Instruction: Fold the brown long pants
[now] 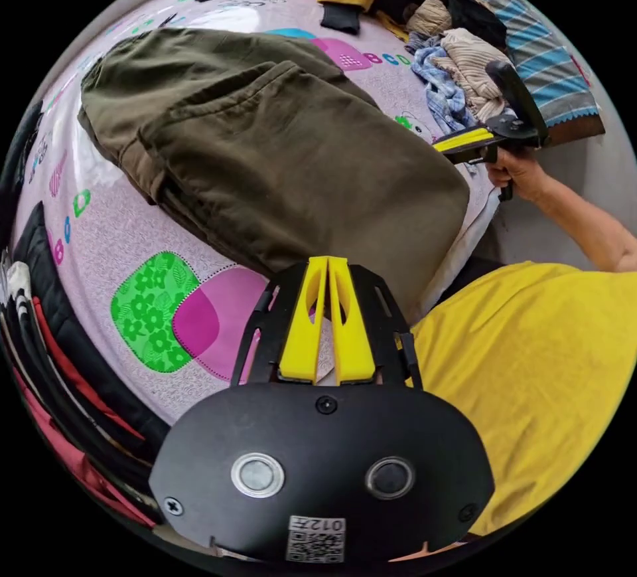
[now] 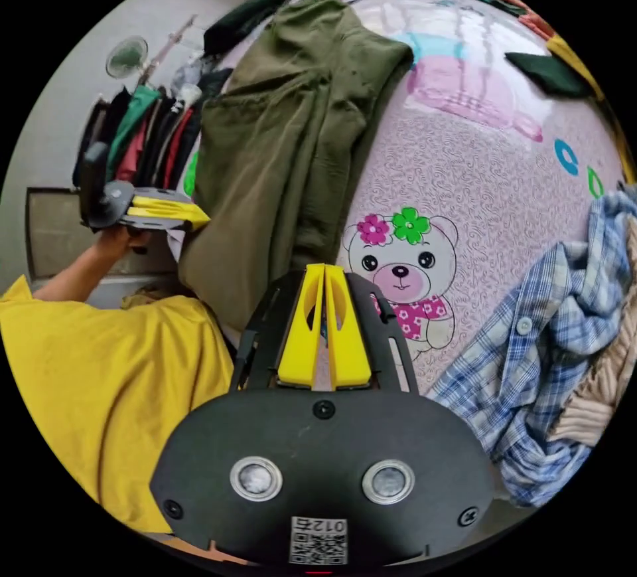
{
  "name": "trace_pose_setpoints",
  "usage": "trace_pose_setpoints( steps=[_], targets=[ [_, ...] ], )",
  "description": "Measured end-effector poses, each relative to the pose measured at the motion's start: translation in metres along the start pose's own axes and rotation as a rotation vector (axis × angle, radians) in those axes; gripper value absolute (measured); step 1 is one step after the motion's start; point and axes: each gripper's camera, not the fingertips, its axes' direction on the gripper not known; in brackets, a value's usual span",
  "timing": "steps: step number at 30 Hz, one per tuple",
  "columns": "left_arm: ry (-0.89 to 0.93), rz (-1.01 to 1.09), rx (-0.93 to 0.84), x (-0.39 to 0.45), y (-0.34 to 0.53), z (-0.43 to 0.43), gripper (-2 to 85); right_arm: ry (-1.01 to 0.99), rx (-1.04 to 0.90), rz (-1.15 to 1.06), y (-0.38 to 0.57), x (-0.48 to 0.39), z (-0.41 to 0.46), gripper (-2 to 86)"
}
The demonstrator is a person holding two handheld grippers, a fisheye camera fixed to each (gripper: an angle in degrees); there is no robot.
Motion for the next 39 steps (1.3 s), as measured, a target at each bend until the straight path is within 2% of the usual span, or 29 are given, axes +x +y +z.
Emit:
trace_pose_setpoints(
  steps=[3,7,9,11,12,13,17,22,26,28,30,33,35,37,39],
  targets=[
    [0.065,-0.068,0.032,-0.003,0.003,-0.020,0.4,0.176,0.039,-0.033,0.017,-0.041,-0.023,1.2],
    [-0.043,0.081,0.131,0.052,0.005,-0.057,0.5,0.199,0.185,-0.320,0.061,-0.147,-0.055,2.5],
    [-0.053,0.178,0.099,0.074,-0.004,-0.051,0.4,0.276,0.202,-0.450,0.078,-0.198,-0.047,4.0],
    [-0.093,0.195,-0.005,0.080,-0.018,-0.026,0.4,0.327,0.158,-0.567,0.088,-0.243,-0.027,7.5],
    [-0.094,0.184,-0.118,0.077,-0.027,0.001,0.4,0.358,0.111,-0.637,0.091,-0.268,-0.009,8.8],
    [-0.060,0.151,-0.142,0.070,-0.031,0.018,0.4,0.396,0.066,-0.691,0.093,-0.288,0.009,10.0],
    [0.043,0.135,-0.139,0.063,-0.032,0.009,0.4,0.554,-0.008,-0.821,0.098,-0.341,0.052,13.8],
    [-0.076,0.273,-0.003,0.072,-0.039,-0.039,0.2,0.823,-0.058,-1.044,0.112,-0.408,0.110,16.4],
    [-0.189,0.326,-0.009,0.055,-0.066,-0.039,0.3,0.953,-0.101,-1.174,0.112,-0.441,0.153,16.1],
    [-0.302,0.301,-0.021,0.035,-0.078,-0.030,0.3,1.049,-0.134,-1.213,0.103,-0.453,0.181,14.3],
    [-0.296,0.281,-0.031,0.019,-0.083,-0.022,0.3,1.120,-0.176,-1.236,0.094,-0.458,0.200,12.5],
    [-0.173,0.245,-0.050,-0.003,-0.082,-0.008,0.3,1.123,-0.186,-1.203,0.077,-0.470,0.211,8.4],
    [-0.125,0.218,-0.021,-0.005,-0.079,-0.017,0.3,1.045,-0.169,-1.158,0.061,-0.478,0.197,6.3],
    [-0.184,0.244,0.095,0.005,-0.071,-0.037,0.4,0.901,-0.160,-1.092,0.037,-0.484,0.168,5.1],
    [-0.234,0.256,0.118,0.009,-0.075,-0.037,0.4,0.866,-0.161,-1.103,0.027,-0.486,0.157,4.4]
  ],
)
